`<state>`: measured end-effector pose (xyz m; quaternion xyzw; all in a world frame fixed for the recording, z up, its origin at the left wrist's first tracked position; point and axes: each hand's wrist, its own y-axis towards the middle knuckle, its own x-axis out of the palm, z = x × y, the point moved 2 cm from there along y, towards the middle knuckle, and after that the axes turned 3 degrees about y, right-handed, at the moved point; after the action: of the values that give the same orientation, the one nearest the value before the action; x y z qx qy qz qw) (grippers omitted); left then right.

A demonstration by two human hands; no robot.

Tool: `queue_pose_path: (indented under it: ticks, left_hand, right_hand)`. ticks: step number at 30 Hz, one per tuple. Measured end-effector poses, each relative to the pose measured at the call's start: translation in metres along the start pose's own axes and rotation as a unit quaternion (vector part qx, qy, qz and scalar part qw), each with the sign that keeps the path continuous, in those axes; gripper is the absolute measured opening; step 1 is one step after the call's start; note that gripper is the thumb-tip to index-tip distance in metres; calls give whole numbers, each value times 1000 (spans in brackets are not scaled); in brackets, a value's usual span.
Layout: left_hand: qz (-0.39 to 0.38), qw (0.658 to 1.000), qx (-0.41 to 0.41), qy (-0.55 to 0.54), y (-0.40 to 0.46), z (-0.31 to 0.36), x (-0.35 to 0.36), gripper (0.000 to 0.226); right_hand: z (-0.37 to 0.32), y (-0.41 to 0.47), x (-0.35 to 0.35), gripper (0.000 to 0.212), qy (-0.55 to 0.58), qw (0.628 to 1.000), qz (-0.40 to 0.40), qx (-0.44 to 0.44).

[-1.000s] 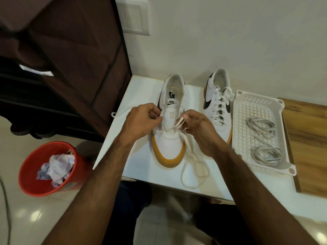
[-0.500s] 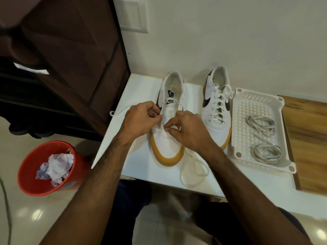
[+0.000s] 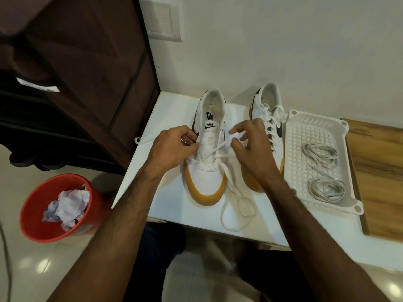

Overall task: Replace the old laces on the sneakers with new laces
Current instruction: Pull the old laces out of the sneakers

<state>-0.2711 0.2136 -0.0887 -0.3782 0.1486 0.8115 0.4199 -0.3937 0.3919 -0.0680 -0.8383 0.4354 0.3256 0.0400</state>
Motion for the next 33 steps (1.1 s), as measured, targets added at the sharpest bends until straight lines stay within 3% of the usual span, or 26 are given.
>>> queue_pose_path:
  ticks: [3, 6, 9, 17, 19, 23, 27, 30, 33]
  left_hand:
    - [3, 1000, -2, -18, 0, -1, -1, 20]
    - [3, 1000, 0, -21, 0, -2, -1, 21]
    - [1, 1000, -4, -17, 1, -2, -1, 22]
    - [-6, 1000, -6, -14, 2, -4, -1, 17]
    - [-7, 1000, -8, -11, 3, -5, -1, 17]
    - [-12, 1000, -8, -13, 3, -4, -1, 21]
    - [-13, 1000, -11, -19, 3, -4, -1, 24]
    - [-9, 1000, -10, -23, 2, -4, -1, 24]
    - [-10, 1000, -13, -18, 2, -3, -1, 27]
  right_hand:
    - [-10, -2, 11, 30, -85, 992, -40, -85]
    - [-15, -8, 27, 22, -195, 965, -113, -137]
    - [-12, -13, 40, 13, -249, 948, -138, -145]
    - [-13, -3, 19, 14, -299, 947, 10, -115]
    - [-10, 1, 7, 11, -264, 960, 53, -76]
    - [-1, 1, -9, 6, -90, 991, 101, 19]
    - [-8, -2, 1, 27, -139, 986, -4, -87]
    - [-12, -8, 19, 19, -213, 959, -87, -167]
    - [-11, -12, 32, 12, -240, 947, -144, -155]
